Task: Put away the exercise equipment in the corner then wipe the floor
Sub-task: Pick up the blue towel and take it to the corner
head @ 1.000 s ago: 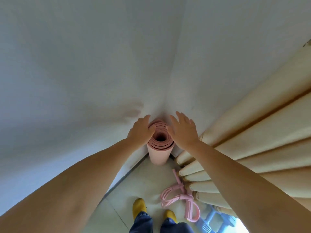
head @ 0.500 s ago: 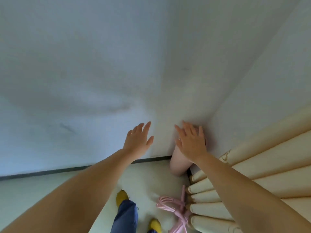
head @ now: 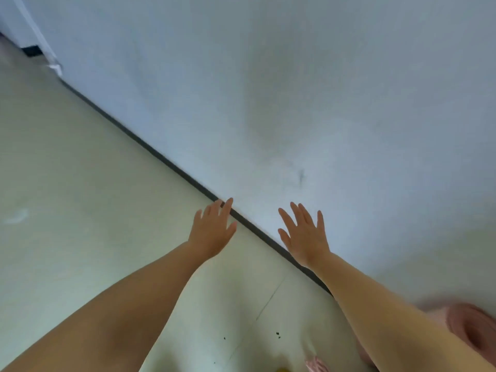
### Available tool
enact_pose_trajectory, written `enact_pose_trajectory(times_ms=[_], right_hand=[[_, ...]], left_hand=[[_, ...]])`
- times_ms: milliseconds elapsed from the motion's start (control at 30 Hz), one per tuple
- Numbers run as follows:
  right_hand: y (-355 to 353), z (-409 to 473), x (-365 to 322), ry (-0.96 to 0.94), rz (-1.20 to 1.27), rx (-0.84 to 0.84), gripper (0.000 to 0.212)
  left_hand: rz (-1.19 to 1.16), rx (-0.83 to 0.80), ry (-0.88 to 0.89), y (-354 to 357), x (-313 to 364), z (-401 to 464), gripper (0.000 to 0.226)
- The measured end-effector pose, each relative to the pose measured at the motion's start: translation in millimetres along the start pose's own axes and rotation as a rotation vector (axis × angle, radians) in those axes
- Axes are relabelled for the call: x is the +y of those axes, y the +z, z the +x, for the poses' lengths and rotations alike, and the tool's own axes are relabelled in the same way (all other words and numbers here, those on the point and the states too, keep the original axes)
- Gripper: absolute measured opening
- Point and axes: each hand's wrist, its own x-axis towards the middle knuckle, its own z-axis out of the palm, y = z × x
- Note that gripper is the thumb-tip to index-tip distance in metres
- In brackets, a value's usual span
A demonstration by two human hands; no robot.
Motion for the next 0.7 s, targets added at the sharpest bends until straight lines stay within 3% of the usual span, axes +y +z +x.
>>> enact_pose_trajectory(times_ms=[200, 300, 400, 500, 700], right_hand=[[-15, 52, -198, -0.227, 0.019, 0.018, 0.088], [-21, 63, -296, -0.332, 0.016, 0.024, 0.071], [-30, 68, -380, -0.465, 0.012, 0.030, 0.069], [-41, 83, -444, -0.579, -0.022, 0.062, 0.079], [-57, 135, -527, -0.692, -0.068, 0.045, 0.055]], left_hand=[[0.062, -0.002, -0.274, -25, -190, -86, 0.060], [0.075, 0.014, -0.382, -43, -275, -129, 0.061], [0.054, 0.041, -0.489, -63, -346, -168, 0.061], [0.046, 0.087, -0.582, -78, -399, -189, 0.061], [0.004, 0.135, -0.691, -93, -472, -193, 0.061]])
